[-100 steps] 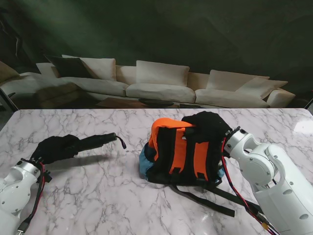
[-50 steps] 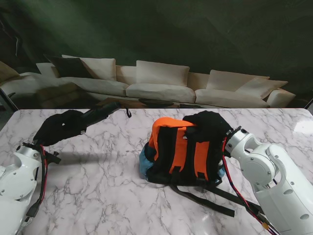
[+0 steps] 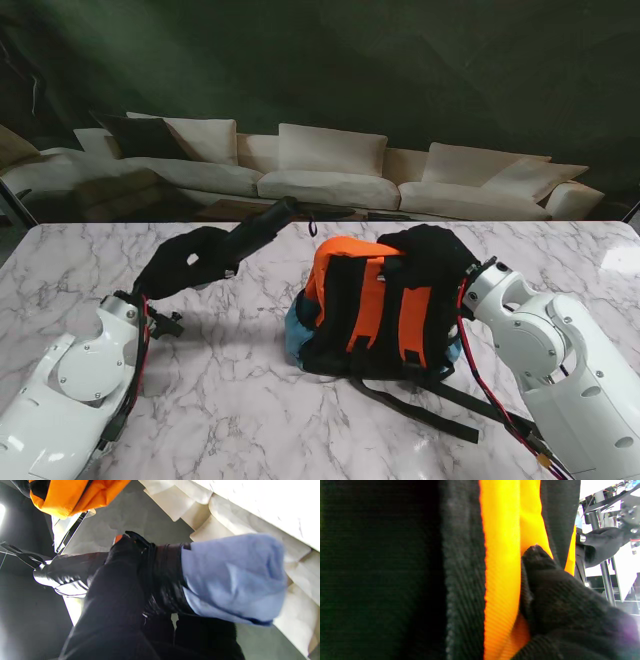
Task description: Put the umbrella and water cup into the side pockets of the backpack
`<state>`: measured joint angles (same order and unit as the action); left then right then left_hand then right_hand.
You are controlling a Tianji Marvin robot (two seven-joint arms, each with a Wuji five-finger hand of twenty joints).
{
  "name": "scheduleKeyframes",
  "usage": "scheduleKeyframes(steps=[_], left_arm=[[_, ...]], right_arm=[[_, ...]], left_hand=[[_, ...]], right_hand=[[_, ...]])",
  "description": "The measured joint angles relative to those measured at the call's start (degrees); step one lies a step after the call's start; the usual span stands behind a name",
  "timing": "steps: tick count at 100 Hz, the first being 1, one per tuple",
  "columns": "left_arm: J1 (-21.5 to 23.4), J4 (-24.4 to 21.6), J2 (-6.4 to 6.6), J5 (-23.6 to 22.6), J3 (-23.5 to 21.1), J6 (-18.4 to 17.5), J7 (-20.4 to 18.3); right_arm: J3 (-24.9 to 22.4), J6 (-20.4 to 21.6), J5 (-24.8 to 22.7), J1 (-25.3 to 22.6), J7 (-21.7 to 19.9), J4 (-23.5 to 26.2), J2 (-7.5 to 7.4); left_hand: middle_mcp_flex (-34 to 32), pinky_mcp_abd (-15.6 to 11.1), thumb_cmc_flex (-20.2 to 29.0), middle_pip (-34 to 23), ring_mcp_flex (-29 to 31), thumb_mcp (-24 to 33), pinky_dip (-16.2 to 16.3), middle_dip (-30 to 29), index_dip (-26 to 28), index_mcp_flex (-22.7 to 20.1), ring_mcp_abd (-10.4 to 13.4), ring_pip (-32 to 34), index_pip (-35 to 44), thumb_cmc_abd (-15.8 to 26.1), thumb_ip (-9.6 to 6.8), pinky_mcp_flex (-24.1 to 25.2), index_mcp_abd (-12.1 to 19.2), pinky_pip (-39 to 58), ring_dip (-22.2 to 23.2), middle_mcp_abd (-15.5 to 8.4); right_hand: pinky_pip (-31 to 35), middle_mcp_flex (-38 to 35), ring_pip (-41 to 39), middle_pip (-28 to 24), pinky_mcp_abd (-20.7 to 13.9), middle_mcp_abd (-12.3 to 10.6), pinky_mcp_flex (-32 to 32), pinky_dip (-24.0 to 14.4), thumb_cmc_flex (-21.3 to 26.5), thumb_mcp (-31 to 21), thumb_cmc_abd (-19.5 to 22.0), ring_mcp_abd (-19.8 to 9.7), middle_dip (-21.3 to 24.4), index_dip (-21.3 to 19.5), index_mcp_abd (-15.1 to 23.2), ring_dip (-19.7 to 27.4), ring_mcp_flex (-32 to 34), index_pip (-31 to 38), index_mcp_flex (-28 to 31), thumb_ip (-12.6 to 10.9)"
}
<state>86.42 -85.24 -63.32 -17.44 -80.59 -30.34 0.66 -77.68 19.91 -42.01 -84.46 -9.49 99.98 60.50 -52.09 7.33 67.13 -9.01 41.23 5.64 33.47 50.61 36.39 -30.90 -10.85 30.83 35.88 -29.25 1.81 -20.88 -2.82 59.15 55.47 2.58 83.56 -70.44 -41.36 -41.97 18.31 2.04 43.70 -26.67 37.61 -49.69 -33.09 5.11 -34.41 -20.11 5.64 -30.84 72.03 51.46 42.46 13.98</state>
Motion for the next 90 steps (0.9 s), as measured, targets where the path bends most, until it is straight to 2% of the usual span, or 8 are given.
scheduleKeyframes(steps=[48, 73, 90], left_arm=[[-6.03, 0.79, -0.3, 3.66, 12.55, 3.1, -2.84], [-7.87, 2.97, -1.01, 4.01, 14.63, 5.05, -2.98], [-8.85, 3.73, -0.73, 4.14, 15.67, 5.16, -5.82]], right_arm=[[0.09, 0.05, 0.5, 0.13, 0.58, -0.62, 0.05], [0.04, 0.53, 0.46, 0.14, 0.76, -0.85, 0.05], [0.18, 0.69, 0.49, 0.24, 0.75, -0.95, 0.03]], left_hand=[[0.0, 0.08, 0.0, 0.0, 0.01, 0.0, -0.04, 0.0, 0.0, 0.0, -0.07, 0.0, 0.17, 0.0, 0.0, 0.0, -0.2, 0.0, -0.13, 0.11], [-0.01, 0.09, 0.0, -0.01, 0.01, 0.0, -0.14, -0.01, 0.0, 0.0, -0.07, -0.01, 1.14, 0.0, 0.0, -0.01, -0.29, 0.0, -1.71, 0.11], [-0.08, 0.09, 0.0, -0.03, 0.01, 0.0, -0.15, -0.7, 0.05, 0.0, -0.07, -0.23, 1.8, 0.0, 0.0, -0.08, -0.64, 0.64, -3.75, 0.08]], right_hand=[[0.0, 0.03, 0.01, 0.0, 0.0, -0.01, 0.0, 0.0, 0.0, 0.0, 0.0, 0.0, -0.02, 0.0, 0.02, 0.0, 0.0, 0.0, 0.0, 0.0], [-0.01, 0.03, 0.01, -0.01, 0.0, -0.01, 0.0, 0.0, 0.0, 0.0, 0.0, 0.0, -0.02, -0.01, 0.03, -0.01, 0.0, 0.0, 0.0, 0.0], [0.0, 0.03, 0.01, -0.01, 0.0, -0.02, 0.0, 0.0, 0.0, 0.0, 0.0, 0.0, -0.03, -0.02, 0.03, -0.01, 0.0, 0.0, 0.0, 0.0]])
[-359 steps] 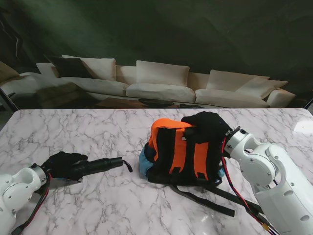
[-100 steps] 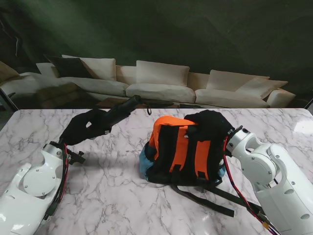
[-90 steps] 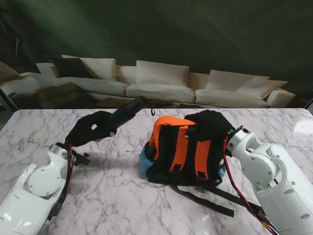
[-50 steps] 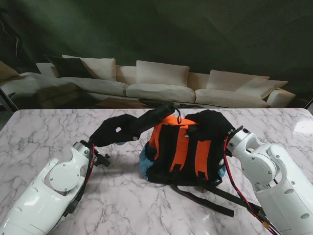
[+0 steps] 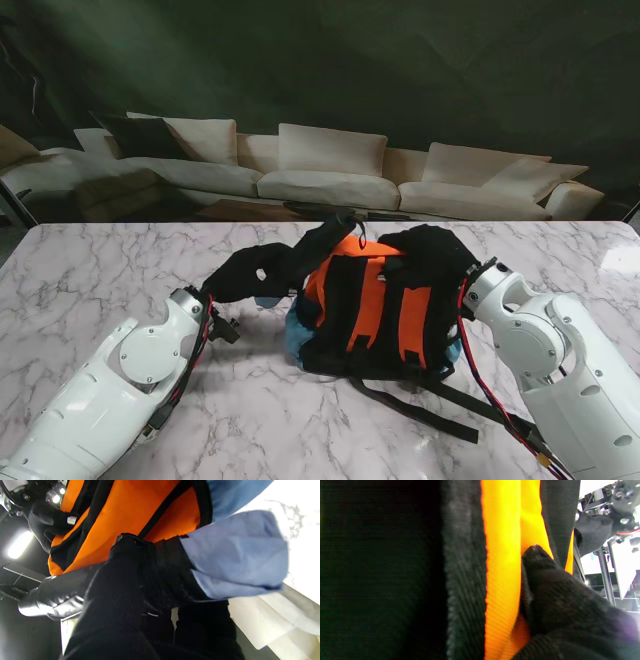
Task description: Put the umbrella and water cup into the side pockets of the backpack
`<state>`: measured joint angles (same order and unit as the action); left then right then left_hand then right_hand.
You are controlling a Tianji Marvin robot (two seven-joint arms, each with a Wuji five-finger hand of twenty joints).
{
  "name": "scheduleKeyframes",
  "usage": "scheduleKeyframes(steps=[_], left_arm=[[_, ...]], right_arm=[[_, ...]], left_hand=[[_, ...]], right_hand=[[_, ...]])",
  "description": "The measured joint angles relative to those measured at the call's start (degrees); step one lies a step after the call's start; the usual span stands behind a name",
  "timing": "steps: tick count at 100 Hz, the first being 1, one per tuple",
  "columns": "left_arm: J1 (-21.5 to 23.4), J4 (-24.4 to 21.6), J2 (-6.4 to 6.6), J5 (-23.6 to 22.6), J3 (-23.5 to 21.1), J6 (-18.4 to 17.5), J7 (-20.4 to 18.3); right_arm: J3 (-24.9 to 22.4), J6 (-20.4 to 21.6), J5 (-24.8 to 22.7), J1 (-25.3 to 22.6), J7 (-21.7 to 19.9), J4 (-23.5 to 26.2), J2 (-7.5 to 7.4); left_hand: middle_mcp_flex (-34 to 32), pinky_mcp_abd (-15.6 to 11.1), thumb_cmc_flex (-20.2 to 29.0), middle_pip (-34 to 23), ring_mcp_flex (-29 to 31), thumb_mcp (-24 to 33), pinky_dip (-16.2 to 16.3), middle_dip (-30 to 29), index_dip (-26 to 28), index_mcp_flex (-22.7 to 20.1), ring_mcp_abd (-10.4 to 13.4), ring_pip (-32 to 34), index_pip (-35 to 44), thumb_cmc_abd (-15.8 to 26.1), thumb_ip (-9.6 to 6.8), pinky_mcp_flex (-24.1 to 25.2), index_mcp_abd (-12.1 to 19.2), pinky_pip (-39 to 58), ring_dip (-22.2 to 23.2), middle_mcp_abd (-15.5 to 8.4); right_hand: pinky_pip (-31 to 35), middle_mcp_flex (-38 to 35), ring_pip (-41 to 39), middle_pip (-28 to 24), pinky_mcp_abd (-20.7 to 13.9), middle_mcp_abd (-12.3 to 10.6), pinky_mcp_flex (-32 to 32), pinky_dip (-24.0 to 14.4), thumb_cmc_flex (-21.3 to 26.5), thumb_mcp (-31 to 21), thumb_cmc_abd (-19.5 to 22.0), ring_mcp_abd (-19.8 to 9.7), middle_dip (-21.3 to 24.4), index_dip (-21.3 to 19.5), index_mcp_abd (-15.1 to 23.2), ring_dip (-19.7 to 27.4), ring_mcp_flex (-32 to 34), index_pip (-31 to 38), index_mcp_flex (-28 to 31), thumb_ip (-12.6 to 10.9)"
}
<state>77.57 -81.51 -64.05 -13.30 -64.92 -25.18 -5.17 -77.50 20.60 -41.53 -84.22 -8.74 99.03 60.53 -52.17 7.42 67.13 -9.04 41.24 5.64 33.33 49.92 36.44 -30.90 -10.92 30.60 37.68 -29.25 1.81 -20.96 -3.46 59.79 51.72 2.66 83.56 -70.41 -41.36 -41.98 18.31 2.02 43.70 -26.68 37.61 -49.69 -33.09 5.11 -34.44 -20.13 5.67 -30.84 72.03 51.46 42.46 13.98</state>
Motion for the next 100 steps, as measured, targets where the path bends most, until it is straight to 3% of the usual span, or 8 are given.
scheduleKeyframes(steps=[39, 74, 100], left_arm=[[-1.38, 0.37, 0.63, 0.2, 2.8, 0.5, -2.1], [1.67, -2.71, -0.34, 1.08, -0.14, 0.5, 1.84], [1.57, -3.15, -0.92, 2.6, 0.34, 0.52, 4.11]], right_arm=[[0.28, -0.03, 0.19, 0.38, -0.12, -0.32, -0.03], [0.3, 0.1, 0.15, 0.46, -0.03, -0.38, -0.02], [0.56, 0.08, 0.35, 0.93, -0.04, -0.83, -0.01]], left_hand=[[-2.15, 0.0, 0.1, 0.65, 1.64, -1.88, 0.91, -3.44, -1.8, -0.68, 0.09, -0.01, 1.26, 0.0, 0.01, -2.21, -0.52, 4.5, -3.83, 0.0], [-3.66, 0.04, 0.1, 0.79, 2.98, -2.89, 1.44, -4.18, -3.59, -2.27, 0.09, 0.83, 1.27, 0.0, 0.03, -3.39, -0.65, 5.94, -4.31, 0.46], [-3.67, 0.05, 0.1, 0.79, 2.98, -2.9, 1.45, -4.25, -3.59, -2.29, 0.09, 0.86, 1.27, 0.0, 0.03, -3.41, -0.66, 5.95, -4.31, 0.49]], right_hand=[[0.0, 0.0, 0.0, 0.0, 0.0, 0.0, 0.0, 0.0, 0.0, 0.0, 0.0, 0.01, 0.0, -0.13, 0.04, 0.0, 0.0, 0.0, 0.0, 0.0], [0.0, 0.0, 0.0, -0.03, 0.0, 0.0, -0.01, 0.0, 0.0, 0.0, 0.0, 0.01, -0.02, -0.13, 0.05, -0.01, 0.0, 0.0, 0.0, 0.0], [0.0, 0.0, 0.0, -0.1, 0.0, 0.0, -0.01, 0.0, 0.0, 0.0, 0.0, 0.01, -0.03, -0.14, 0.05, -0.01, 0.0, 0.0, 0.0, 0.0]])
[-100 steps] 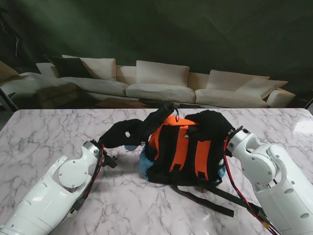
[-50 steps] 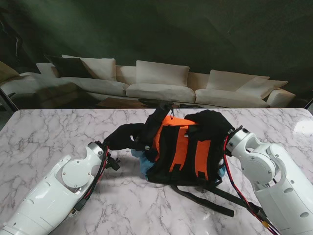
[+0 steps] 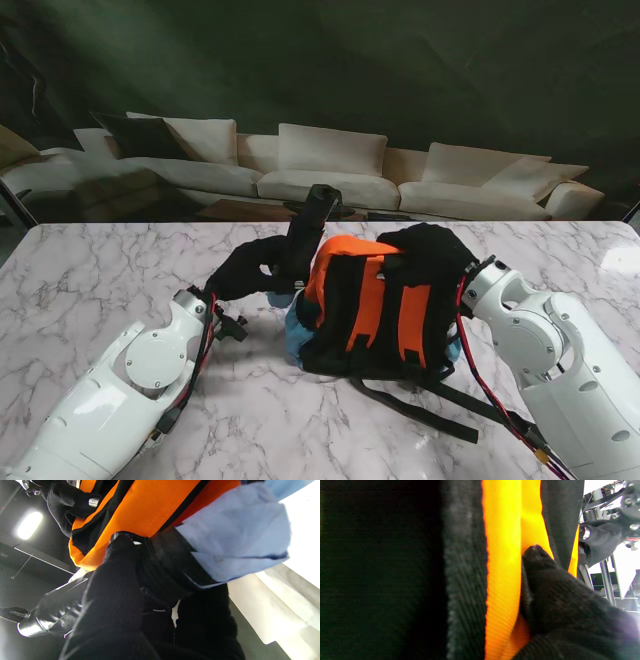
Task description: Put the umbrella and water cup into the side pockets of the backpack
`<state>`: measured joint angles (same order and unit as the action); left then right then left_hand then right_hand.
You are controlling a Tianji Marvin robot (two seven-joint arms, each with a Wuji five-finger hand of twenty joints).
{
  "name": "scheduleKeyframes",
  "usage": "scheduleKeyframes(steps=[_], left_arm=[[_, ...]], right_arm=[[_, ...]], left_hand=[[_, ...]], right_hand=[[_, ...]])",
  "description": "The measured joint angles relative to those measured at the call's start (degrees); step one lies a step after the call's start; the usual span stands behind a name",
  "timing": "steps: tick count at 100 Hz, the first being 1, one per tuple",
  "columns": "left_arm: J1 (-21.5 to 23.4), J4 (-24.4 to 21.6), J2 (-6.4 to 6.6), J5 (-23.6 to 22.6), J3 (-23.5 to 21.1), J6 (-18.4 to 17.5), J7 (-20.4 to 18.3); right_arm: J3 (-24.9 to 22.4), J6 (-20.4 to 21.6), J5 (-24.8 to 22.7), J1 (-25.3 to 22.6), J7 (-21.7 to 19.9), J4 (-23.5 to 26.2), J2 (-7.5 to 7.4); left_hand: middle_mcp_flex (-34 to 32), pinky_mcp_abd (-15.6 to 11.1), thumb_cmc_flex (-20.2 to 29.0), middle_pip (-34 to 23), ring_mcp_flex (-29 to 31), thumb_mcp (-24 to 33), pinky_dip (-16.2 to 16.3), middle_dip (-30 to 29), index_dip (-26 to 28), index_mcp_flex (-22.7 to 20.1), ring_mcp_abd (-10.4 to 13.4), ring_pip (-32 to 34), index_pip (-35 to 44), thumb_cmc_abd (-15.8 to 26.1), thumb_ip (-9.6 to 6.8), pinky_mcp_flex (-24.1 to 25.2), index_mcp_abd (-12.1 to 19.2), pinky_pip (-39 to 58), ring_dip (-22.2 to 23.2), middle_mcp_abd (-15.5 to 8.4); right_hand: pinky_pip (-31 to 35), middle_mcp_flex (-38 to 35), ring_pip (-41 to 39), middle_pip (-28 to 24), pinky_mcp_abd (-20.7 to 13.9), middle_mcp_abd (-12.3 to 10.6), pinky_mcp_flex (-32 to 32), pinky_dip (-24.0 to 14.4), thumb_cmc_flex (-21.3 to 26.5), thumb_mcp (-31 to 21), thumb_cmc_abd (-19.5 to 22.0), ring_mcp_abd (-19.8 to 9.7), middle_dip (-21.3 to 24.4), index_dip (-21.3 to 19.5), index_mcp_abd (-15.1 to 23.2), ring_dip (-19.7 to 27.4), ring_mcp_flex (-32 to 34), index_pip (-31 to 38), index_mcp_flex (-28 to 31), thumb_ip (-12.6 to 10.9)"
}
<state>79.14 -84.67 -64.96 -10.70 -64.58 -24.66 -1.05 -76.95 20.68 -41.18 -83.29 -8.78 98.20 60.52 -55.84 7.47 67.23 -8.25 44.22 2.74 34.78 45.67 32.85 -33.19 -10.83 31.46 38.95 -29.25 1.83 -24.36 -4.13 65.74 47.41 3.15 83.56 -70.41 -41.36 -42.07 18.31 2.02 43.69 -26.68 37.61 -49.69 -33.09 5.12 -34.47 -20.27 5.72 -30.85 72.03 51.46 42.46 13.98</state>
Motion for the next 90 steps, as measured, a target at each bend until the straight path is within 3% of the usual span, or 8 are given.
scheduleKeyframes(steps=[44, 90], left_arm=[[-2.06, 0.07, -1.35, 3.23, 3.89, 1.37, 2.63], [-0.93, -1.49, -1.35, 3.13, 2.7, 2.24, 1.53]], right_arm=[[-0.25, -0.03, 0.22, 0.16, -0.22, -0.05, 0.0], [-0.02, -0.39, 0.12, 0.16, -0.36, 0.17, -0.03]], left_hand=[[-0.02, 0.04, 0.0, 0.0, 0.0, 0.0, 0.0, -0.49, 0.0, -0.12, -0.05, 0.02, 0.0, 0.0, 0.0, -0.01, -0.19, 0.0, -0.6, 0.17], [-0.03, 0.37, 0.0, 0.0, 0.0, 0.0, 0.0, -0.5, 0.0, -0.24, -0.27, 0.07, 0.0, 0.0, 0.0, -0.01, -0.41, 0.0, -0.65, 0.26]], right_hand=[[0.0, 0.0, 0.0, -0.01, 0.0, 0.0, 0.0, 0.0, 0.0, 0.0, 0.0, 0.0, 0.01, -0.01, 0.0, 0.0, 0.0, 0.0, 0.06, 0.0], [0.0, 0.0, 0.0, -0.01, 0.0, 0.0, 0.0, 0.0, 0.0, 0.0, 0.0, 0.01, 0.02, -0.11, 0.0, 0.0, 0.0, 0.0, 0.11, 0.0]])
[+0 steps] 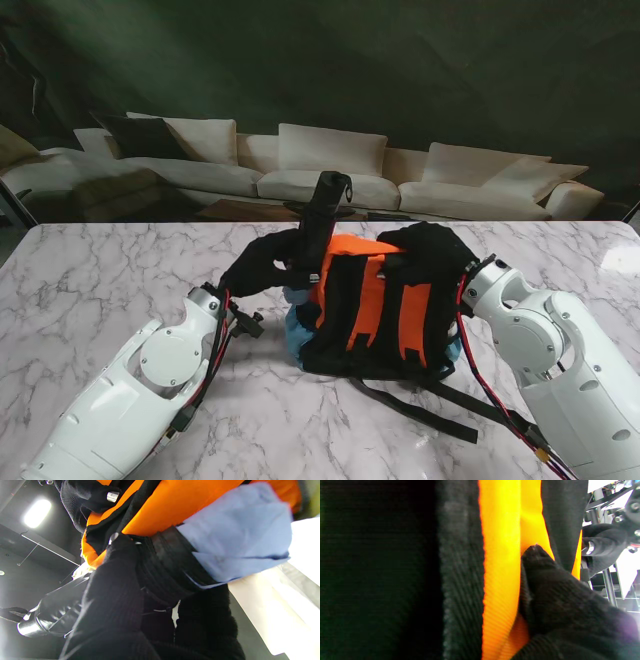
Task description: Put the umbrella and water cup into the side pockets of the backpack
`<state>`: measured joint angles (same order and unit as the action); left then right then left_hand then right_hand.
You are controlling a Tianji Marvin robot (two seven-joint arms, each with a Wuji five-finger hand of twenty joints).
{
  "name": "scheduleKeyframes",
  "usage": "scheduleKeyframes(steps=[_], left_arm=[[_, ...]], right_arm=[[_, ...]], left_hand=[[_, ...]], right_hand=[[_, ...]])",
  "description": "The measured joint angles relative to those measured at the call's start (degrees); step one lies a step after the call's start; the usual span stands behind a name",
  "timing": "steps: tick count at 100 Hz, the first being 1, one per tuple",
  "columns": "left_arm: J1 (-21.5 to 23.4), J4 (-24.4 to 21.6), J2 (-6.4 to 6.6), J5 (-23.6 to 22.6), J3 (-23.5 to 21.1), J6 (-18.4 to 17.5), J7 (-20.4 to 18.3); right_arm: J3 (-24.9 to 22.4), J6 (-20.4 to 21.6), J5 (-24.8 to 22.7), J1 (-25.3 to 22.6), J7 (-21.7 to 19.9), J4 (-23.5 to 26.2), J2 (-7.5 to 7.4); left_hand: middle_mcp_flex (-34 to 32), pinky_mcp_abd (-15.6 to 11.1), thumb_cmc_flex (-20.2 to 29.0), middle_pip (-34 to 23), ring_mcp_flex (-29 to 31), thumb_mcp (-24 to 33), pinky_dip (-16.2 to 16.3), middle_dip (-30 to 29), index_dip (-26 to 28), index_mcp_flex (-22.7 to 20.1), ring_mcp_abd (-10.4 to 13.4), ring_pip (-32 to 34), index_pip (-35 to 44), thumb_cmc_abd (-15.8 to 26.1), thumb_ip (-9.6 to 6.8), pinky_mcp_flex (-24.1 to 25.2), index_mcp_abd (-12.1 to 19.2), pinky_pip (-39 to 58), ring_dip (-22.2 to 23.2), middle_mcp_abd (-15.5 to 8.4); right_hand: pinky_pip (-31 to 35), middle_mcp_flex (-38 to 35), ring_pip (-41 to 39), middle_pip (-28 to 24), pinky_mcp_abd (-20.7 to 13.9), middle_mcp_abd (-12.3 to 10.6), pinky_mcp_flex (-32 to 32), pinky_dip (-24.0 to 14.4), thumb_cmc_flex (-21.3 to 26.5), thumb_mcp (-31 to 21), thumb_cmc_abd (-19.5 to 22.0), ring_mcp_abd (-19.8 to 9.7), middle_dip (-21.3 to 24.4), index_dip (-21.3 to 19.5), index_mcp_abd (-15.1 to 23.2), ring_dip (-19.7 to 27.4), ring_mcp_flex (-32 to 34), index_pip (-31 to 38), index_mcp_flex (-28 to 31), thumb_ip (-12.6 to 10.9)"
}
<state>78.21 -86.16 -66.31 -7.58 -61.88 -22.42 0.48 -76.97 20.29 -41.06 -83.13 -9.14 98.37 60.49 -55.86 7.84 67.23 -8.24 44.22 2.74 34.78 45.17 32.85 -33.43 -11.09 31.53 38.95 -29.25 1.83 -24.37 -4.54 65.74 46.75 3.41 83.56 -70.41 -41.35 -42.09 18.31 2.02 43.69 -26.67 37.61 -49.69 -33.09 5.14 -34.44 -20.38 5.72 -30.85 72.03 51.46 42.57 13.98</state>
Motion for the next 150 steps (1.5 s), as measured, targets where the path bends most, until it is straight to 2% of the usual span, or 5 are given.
scheduleKeyframes(steps=[47, 78, 98, 128, 150], left_arm=[[0.42, -0.29, 0.29, -0.1, -0.81, -0.26, -1.06], [-0.66, 0.69, 0.41, 1.17, 1.27, -0.07, -0.74], [-2.27, 3.7, -0.5, 0.45, 4.14, -0.71, 3.94], [-4.06, 7.1, -1.27, 2.23, 5.66, -0.84, 2.31], [-4.82, 8.97, -2.54, 0.59, 7.37, -1.54, 8.34]], right_arm=[[-0.19, 0.04, -0.23, -0.12, 0.01, 0.14, 0.02], [-0.11, 0.12, -0.08, -0.03, 0.2, -0.07, 0.02], [0.06, 0.04, -0.01, 0.07, 0.2, -0.16, -0.01], [0.94, -0.37, 0.39, 0.62, 0.14, -0.48, -0.09], [1.4, -0.5, 0.73, 1.05, -0.05, -0.69, -0.12]], left_hand=[[-0.01, 0.07, 0.0, -0.05, 0.0, 0.0, 0.0, 0.0, 0.0, -0.07, -0.03, 0.06, 0.0, 0.0, 0.0, 0.0, -0.01, 0.0, -0.03, 0.0], [-0.45, 0.15, 0.0, -0.05, 0.03, 0.0, 0.0, -0.23, -0.07, -0.14, -0.11, 0.14, 0.0, 0.0, 0.0, -0.07, -0.08, 0.0, -0.04, 0.3], [-4.41, 0.29, -0.09, 1.51, 4.42, -3.8, 0.0, -7.85, -5.43, -2.75, 0.36, 0.21, -0.04, 0.0, 0.01, -4.25, -0.34, 1.47, -3.78, 0.4], [-7.09, 0.29, -0.5, 4.3, 6.51, -4.23, -0.7, -18.06, -11.09, -4.63, 1.36, -1.62, -0.34, -0.46, 0.01, -5.33, -0.36, 2.13, -9.6, -0.07], [-8.62, 0.49, -0.57, 4.73, 7.87, -4.23, -0.71, -19.7, -13.22, -6.63, 1.37, -1.68, -0.48, -1.82, 0.01, -5.75, -0.36, 2.24, -10.72, -0.07]], right_hand=[[0.0, 0.0, 0.01, 0.0, 0.0, 0.0, 0.0, 0.0, 0.0, 0.0, 0.0, 0.0, 0.01, -0.11, 0.0, 0.0, 0.0, 0.0, 0.01, 0.0], [0.0, 0.0, 0.01, 0.0, 0.0, 0.0, 0.0, 0.0, 0.0, 0.0, 0.0, 0.01, 0.01, -0.32, 0.0, 0.0, 0.0, 0.0, 0.05, 0.0], [0.0, 0.0, 0.0, 0.0, 0.0, 0.0, 0.0, 0.0, 0.0, 0.0, 0.0, 0.01, 0.01, -0.33, 0.0, 0.0, 0.0, 0.0, 0.06, 0.0], [0.0, 0.0, 0.01, -0.1, 0.0, 0.0, 0.0, 0.0, 0.0, 0.0, 0.0, 0.03, -0.27, -0.34, 0.0, 0.0, 0.0, 0.0, 0.13, 0.0], [0.0, 0.0, 0.0, -0.64, 0.0, 0.0, 0.0, 0.0, 0.01, 0.0, 0.0, 0.03, -0.42, -0.44, -0.17, 0.0, 0.0, 0.01, 0.38, 0.0]])
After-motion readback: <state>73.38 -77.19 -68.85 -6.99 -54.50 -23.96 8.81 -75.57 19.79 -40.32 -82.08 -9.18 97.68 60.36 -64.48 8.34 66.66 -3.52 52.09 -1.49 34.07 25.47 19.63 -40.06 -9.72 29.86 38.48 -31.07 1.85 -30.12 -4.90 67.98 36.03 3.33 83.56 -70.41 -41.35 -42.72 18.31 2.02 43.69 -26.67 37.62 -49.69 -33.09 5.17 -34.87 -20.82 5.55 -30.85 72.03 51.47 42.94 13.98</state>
